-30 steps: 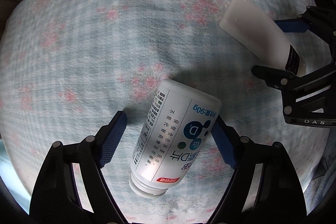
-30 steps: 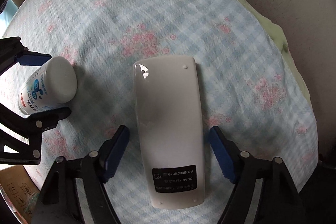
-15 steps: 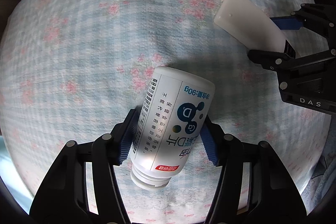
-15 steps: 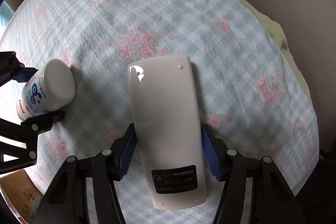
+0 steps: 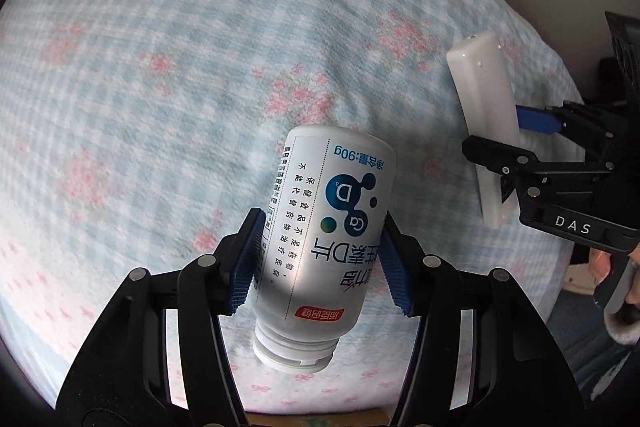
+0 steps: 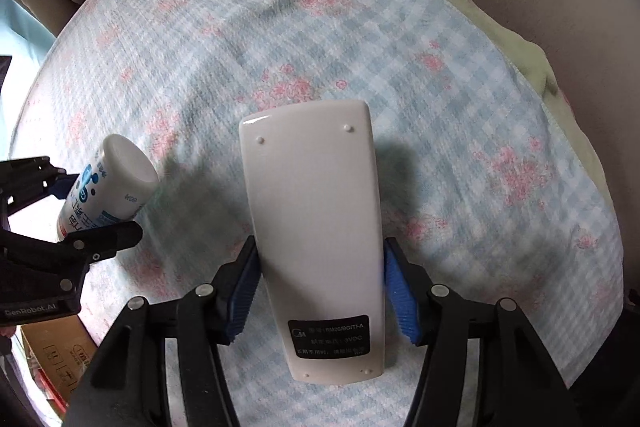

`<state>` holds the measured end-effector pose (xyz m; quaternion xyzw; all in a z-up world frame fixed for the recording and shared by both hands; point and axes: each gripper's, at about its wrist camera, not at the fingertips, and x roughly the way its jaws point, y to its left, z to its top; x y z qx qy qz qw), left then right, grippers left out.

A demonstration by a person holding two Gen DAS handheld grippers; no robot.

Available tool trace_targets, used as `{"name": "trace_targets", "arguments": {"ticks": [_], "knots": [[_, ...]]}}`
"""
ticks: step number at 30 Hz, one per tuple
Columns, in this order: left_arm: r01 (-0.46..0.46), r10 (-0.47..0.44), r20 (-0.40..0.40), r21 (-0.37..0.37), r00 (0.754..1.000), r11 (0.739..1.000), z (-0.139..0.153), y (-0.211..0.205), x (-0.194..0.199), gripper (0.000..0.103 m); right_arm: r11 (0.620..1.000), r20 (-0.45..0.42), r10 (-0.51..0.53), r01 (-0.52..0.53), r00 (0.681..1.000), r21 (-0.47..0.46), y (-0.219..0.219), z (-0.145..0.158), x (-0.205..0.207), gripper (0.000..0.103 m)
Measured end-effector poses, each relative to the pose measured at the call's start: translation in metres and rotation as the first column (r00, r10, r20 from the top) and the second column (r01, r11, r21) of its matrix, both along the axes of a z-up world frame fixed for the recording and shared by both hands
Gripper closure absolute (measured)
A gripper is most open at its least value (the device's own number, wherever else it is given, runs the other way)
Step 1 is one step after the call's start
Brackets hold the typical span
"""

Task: Organize rigid objects
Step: 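Lift and carry the vitamin bottle and remote over the box with both tools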

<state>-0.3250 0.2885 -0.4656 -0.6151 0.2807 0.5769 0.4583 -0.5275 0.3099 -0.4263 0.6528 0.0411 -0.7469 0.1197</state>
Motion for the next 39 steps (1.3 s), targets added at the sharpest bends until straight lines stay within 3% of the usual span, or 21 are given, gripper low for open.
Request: {"name": "trace_targets", "arguments": {"ticks": [8, 11, 13, 17, 21, 24, 32, 35, 39], "knots": [[-0.178, 0.176, 0.028, 0.081, 0.984, 0.981, 0.037, -0.05, 0.01, 0.051, 0.999, -0.016, 0.031, -0.032, 0.999, -0.037, 0.002, 0.028, 0.009, 0.049], [-0.257, 0.254, 0.039, 0.121, 0.966, 0.959, 0.058, -0.075, 0.013, 0.051, 0.997, -0.022, 0.047, -0.048, 0.999, -0.059, 0.004, 0.039, 0.009, 0.049], [-0.303, 0.301, 0.035, 0.145, 0.953, 0.942, 0.075, -0.087, 0.005, 0.051, 0.996, -0.036, 0.067, -0.069, 0.997, -0.062, -0.013, 0.057, 0.039, 0.049], [-0.392, 0.396, 0.016, 0.183, 0.918, 0.901, 0.111, -0.099, 0.002, 0.051, 0.989, -0.063, 0.116, -0.121, 0.991, -0.08, -0.028, 0.084, 0.034, 0.05], [-0.499, 0.508, 0.011, 0.207, 0.861, 0.842, 0.133, -0.138, 0.008, 0.051, 0.977, -0.093, 0.181, -0.19, 0.979, -0.097, -0.062, 0.11, 0.043, 0.05], [-0.574, 0.589, -0.006, 0.219, 0.808, 0.789, 0.158, -0.194, 0.02, 0.051, 0.961, -0.109, 0.235, -0.248, 0.966, -0.122, -0.085, 0.127, 0.057, 0.051], [-0.741, 0.771, -0.039, 0.252, 0.635, 0.623, 0.196, -0.326, 0.07, 0.051, 0.887, -0.128, 0.396, -0.415, 0.909, -0.201, -0.14, 0.184, 0.136, 0.051], [-0.776, 0.81, -0.057, 0.256, 0.583, 0.576, 0.2, -0.367, 0.09, 0.051, 0.854, -0.12, 0.445, -0.461, 0.887, -0.242, -0.165, 0.199, 0.164, 0.051], [-0.808, 0.843, -0.072, 0.253, 0.534, 0.533, 0.195, -0.411, 0.114, 0.051, 0.816, -0.12, 0.5, -0.513, 0.858, -0.266, -0.194, 0.209, 0.198, 0.051]]}}
